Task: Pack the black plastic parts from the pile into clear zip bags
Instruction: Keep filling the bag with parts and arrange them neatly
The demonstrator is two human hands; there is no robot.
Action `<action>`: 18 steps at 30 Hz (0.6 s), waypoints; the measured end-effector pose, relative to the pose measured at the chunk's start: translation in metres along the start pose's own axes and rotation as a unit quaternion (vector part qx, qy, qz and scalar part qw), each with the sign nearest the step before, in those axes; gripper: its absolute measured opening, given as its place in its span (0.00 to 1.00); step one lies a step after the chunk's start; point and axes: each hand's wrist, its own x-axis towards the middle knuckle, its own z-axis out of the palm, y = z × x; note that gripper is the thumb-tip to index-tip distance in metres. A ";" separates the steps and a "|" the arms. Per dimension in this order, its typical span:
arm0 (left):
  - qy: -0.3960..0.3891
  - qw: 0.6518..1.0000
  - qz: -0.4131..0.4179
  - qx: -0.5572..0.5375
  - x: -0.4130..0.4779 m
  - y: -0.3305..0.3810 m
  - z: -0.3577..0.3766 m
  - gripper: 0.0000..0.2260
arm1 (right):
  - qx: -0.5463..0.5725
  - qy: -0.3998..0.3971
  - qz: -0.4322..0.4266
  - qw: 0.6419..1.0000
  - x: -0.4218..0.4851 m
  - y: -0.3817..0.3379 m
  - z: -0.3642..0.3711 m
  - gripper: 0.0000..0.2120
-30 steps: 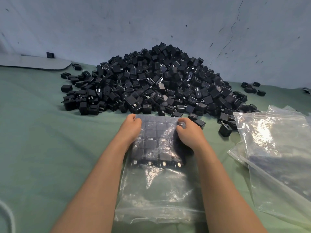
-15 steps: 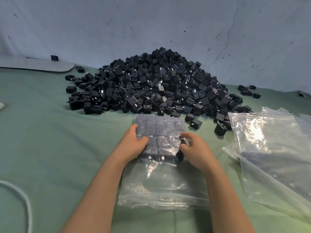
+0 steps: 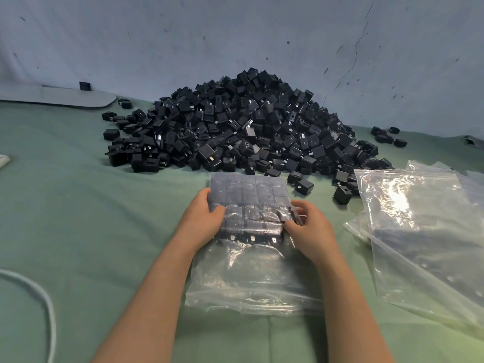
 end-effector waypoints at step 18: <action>-0.004 1.000 -0.010 0.017 -0.003 0.006 -0.001 0.23 | 0.005 0.032 0.002 0.999 0.003 0.002 0.003 0.13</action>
